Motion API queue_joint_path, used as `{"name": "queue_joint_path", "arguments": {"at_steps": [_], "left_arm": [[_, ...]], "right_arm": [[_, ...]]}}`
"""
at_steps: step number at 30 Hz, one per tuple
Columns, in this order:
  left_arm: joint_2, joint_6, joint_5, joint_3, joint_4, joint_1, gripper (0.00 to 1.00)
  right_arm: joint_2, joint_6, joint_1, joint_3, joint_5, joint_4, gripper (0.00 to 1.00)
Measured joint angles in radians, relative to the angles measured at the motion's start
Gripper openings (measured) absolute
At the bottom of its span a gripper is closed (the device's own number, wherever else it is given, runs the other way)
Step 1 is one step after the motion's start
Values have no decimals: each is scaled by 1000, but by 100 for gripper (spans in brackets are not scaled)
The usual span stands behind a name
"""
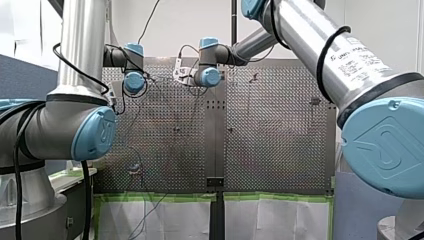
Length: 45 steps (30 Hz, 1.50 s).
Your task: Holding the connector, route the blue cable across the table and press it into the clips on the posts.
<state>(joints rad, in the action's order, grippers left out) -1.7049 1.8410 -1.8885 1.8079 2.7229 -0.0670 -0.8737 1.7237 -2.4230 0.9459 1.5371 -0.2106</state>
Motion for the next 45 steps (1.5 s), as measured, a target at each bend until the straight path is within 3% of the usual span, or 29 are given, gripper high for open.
{"name": "queue_joint_path", "arguments": {"at_steps": [6,11,24,32,39,45], "left_arm": [[1,-39,-23,1,52,12,100],[19,-36,-11,17,94,21,100],[125,64,93,123,147,22,100],[193,109,111,171,164,19,100],[254,103,113,177,188,23,100],[309,70,149,177,192,27,100]], "right_arm": [[-1,-7,0,0,10,7,0],[-2,-16,0,0,21,22,0],[-7,-21,-5,-1,28,38,0],[-8,-21,-6,-1,28,46,0],[-8,-21,-6,-1,28,52,0],[-8,-21,-1,-1,35,58,0]]}}
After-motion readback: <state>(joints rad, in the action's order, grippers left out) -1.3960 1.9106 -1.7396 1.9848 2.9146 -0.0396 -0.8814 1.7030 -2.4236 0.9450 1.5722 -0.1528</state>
